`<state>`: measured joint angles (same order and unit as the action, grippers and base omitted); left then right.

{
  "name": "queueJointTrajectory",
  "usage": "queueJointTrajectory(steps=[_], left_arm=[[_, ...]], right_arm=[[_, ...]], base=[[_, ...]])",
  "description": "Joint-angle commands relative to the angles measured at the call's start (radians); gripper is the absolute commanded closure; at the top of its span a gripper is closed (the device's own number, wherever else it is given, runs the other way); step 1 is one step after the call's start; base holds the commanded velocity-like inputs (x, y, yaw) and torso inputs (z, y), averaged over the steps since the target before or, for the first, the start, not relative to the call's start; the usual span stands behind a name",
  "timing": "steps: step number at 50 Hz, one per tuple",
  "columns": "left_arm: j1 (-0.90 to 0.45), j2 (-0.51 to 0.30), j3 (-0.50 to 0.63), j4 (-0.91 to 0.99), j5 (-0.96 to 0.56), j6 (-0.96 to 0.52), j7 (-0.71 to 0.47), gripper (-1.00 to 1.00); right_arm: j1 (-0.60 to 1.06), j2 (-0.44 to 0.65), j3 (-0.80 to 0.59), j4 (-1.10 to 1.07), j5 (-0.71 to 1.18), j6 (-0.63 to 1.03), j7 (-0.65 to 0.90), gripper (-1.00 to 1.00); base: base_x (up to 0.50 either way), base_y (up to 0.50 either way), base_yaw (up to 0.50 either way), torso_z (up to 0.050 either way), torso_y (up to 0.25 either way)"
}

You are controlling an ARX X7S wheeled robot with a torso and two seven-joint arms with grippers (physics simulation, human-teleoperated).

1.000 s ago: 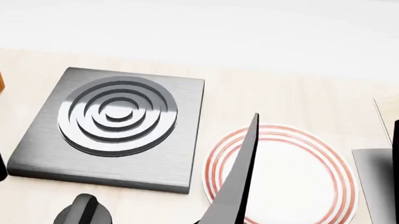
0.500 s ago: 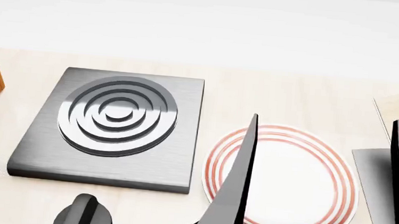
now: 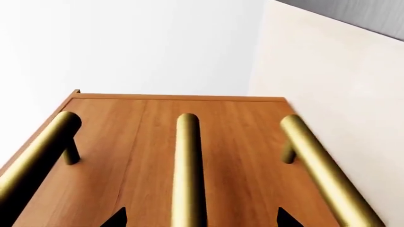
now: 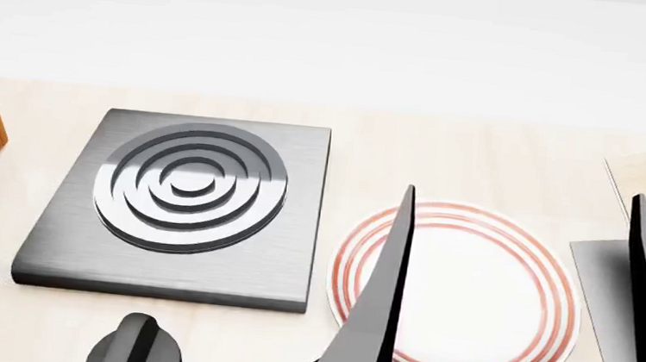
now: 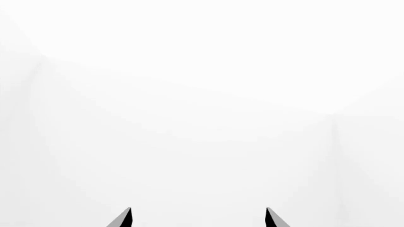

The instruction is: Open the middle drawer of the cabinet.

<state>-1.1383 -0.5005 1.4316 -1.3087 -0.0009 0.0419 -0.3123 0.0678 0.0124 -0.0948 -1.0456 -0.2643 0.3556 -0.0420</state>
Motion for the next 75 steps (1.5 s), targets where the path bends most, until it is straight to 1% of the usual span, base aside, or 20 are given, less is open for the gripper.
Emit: queueJointTrajectory(steps=[1, 16, 17, 24, 43, 54, 66, 67, 69, 70, 73, 75], left_arm=[[-0.004, 0.003, 0.002, 0.000, 0.006, -0.010, -0.008, -1.00], [-0.012, 0.008, 0.003, 0.000, 0.004, -0.014, -0.022, -1.00], [-0.015, 0.009, 0.002, 0.000, 0.004, -0.009, -0.034, 1.00], [-0.025, 0.015, 0.010, 0.000, 0.012, 0.009, -0.082, 1.00], [-0.037, 0.022, 0.042, 0.000, 0.016, 0.039, -0.132, 1.00], [-0.067, 0.059, 0.069, 0.000, 0.026, 0.085, -0.171, 1.00], [-0.112, 0.079, 0.080, 0.019, 0.033, 0.107, -0.176, 1.00], [-0.115, 0.073, 0.082, 0.037, 0.036, 0.098, -0.178, 1.00], [-0.128, 0.003, 0.081, 0.234, 0.041, -0.004, -0.173, 1.00], [-0.128, -0.022, 0.080, 0.303, 0.040, -0.044, -0.170, 1.00], [-0.139, -0.073, 0.081, 0.463, 0.050, -0.130, -0.166, 1.00], [-0.143, -0.088, 0.082, 0.514, 0.054, -0.161, -0.164, 1.00]], right_arm=[[-0.001, -0.002, 0.000, 0.000, -0.001, -0.002, -0.002, -1.00], [-0.001, 0.004, -0.009, 0.001, -0.003, 0.002, 0.004, -1.00], [-0.001, 0.007, -0.011, 0.002, -0.002, 0.003, 0.006, -1.00], [0.001, 0.018, -0.016, 0.004, 0.005, 0.007, 0.019, -1.00], [0.001, 0.041, -0.028, 0.012, 0.019, 0.010, 0.045, -1.00], [0.004, 0.052, -0.036, 0.008, 0.021, 0.017, 0.055, -1.00], [0.005, 0.053, -0.040, 0.008, 0.022, 0.019, 0.055, -1.00], [0.005, 0.054, -0.040, 0.007, 0.022, 0.019, 0.055, -1.00], [0.006, 0.054, -0.042, 0.008, 0.020, 0.018, 0.055, -1.00], [0.006, 0.053, -0.042, 0.009, 0.021, 0.019, 0.055, -1.00], [0.006, 0.054, -0.043, 0.009, 0.021, 0.019, 0.055, -1.00], [0.006, 0.054, -0.043, 0.009, 0.021, 0.018, 0.055, -1.00]], base=[[0.00, 0.00, 0.00, 0.000, 0.000], [0.00, 0.00, 0.00, 0.000, 0.000], [0.00, 0.00, 0.00, 0.000, 0.000], [0.00, 0.00, 0.00, 0.000, 0.000], [0.00, 0.00, 0.00, 0.000, 0.003], [0.00, 0.00, 0.00, 0.000, 0.003], [0.00, 0.00, 0.00, 0.001, 0.005], [0.00, 0.00, 0.00, 0.000, 0.011], [0.00, 0.00, 0.00, 0.000, 0.006], [0.00, 0.00, 0.00, 0.000, 0.009], [0.00, 0.00, 0.00, 0.000, 0.004], [0.00, 0.00, 0.00, 0.005, 0.011]])
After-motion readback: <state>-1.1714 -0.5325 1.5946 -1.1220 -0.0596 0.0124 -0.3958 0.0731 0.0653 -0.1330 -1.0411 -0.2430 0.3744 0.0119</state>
